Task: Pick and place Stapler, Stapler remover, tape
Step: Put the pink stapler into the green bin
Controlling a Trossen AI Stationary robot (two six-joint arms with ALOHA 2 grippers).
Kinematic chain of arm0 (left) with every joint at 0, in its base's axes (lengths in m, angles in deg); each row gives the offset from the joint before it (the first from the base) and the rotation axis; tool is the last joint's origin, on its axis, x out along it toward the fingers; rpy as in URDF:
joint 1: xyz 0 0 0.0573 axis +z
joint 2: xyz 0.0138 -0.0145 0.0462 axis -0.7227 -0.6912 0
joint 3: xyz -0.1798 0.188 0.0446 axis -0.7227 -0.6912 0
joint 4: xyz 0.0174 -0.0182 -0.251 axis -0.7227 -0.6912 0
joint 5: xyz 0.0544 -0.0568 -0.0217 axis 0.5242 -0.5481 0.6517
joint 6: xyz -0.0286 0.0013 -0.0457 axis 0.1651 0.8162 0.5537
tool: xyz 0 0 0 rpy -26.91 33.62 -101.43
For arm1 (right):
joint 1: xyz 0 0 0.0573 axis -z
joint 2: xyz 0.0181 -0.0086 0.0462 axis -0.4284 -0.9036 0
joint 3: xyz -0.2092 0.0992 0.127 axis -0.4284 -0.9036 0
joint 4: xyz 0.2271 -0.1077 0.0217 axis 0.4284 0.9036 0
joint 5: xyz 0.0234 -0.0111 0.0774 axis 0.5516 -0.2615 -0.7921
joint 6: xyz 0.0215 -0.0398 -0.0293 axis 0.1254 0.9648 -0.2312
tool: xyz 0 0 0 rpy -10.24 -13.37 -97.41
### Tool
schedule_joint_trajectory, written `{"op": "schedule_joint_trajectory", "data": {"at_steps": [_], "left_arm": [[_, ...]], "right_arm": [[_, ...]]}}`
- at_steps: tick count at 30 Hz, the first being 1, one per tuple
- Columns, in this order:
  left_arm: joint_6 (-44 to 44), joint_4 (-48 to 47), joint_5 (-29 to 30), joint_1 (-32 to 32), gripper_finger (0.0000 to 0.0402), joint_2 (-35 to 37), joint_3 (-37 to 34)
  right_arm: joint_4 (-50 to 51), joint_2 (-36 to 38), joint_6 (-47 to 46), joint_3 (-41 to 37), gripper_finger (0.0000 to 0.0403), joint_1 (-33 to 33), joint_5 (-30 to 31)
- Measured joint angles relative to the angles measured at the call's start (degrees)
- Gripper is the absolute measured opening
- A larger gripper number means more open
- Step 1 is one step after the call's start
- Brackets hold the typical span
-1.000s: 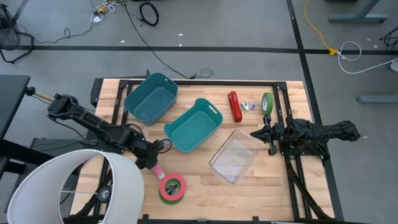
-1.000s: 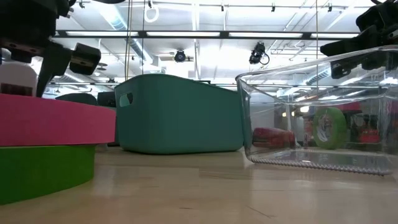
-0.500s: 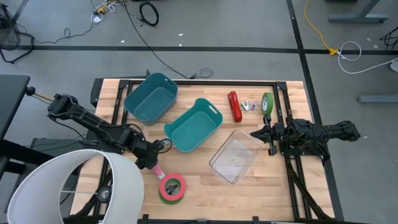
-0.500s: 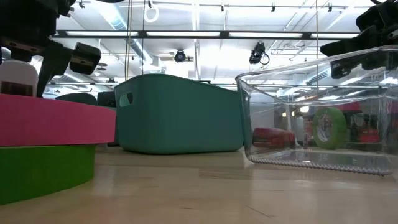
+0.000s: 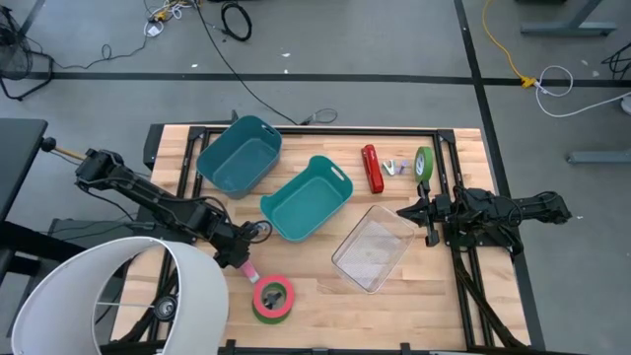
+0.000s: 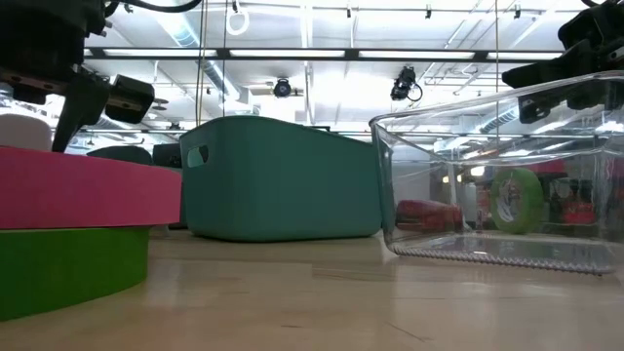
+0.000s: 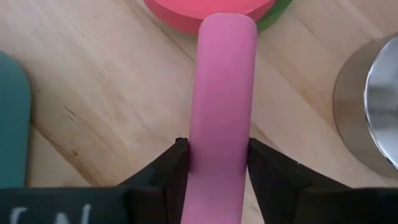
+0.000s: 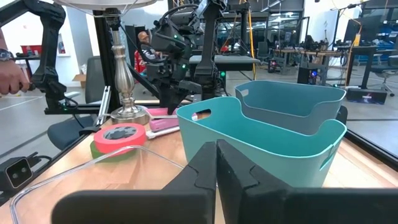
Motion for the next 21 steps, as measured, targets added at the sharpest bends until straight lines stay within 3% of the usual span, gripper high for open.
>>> {"op": "schedule_joint_trajectory", "data": {"at_steps": [10,21], "left_arm": [[0.0,0.0,0.0,0.0,0.0184,0.0,0.0],[0.0,0.0,0.0,0.0,0.0245,0.0,-0.1]], "right_arm": [[0.0,0.0,0.0,0.0,0.0015,0.0,0.0],[0.0,0.0,-0.2,0.0,0.0015,0.0,0.0]]}}
